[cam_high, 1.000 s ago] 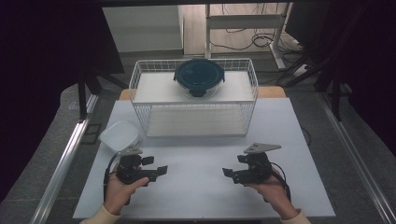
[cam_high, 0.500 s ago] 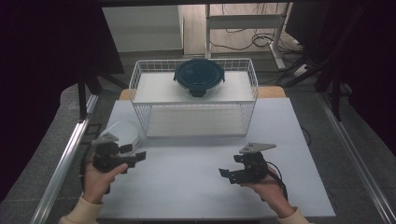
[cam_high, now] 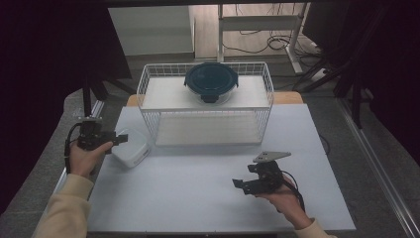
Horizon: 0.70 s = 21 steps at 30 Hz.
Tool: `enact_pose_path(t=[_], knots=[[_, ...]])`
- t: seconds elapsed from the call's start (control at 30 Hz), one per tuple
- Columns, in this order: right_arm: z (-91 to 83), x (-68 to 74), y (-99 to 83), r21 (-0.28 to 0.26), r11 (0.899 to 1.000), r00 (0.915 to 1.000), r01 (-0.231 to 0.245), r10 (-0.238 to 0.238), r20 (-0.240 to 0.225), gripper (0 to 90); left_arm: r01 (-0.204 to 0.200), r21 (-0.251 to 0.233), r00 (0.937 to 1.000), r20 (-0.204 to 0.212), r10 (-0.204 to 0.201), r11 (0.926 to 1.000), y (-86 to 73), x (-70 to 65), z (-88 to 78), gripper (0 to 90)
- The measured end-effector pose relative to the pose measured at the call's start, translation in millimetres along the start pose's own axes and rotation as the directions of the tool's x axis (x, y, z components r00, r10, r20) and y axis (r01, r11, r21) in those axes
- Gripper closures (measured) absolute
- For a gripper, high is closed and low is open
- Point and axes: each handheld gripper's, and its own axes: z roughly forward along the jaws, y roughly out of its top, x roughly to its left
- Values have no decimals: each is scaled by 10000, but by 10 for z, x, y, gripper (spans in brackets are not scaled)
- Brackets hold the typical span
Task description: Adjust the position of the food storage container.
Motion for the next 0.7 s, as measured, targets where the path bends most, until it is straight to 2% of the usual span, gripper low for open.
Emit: enact_pose_path(t=[0.13, 0.2, 0.27, 0.37, 0.5, 0.57, 0.7], knots=[[-3, -4, 0, 2, 10000, 10000, -13, 13, 33, 190, -403, 218, 9962, -765, 418, 9990, 111, 158, 98, 439], [6, -2, -3, 5, 10000, 10000, -4, 3, 28, 190, -413, 319, 9916, -1215, 449, 9986, 159, 249, 147, 479], [14, 2, -7, 37, 10000, 10000, 16, -16, 15, 190, -136, 423, 9924, -1216, 187, 9990, 189, 348, 205, 528], [27, 6, -13, 80, 10000, 10000, 49, -50, 39, 190, -194, 927, 9875, -1542, 336, 9955, 224, 429, 307, 618], [44, -6, -29, 9, 10000, 9998, -81, 81, 191, 199, -150, 879, 9833, -1795, 306, 9960, 258, 499, 407, 770], [54, -14, -40, 30, 9999, 9997, -131, 131, 200, 200, -329, 1169, 9778, -2020, 562, 9926, 268, 541, 453, 826], [61, -31, -47, 65, 9998, 9995, -195, 193, 269, 200, -469, 1563, 9743, -2106, 797, 9866, 274, 589, 542, 887]])
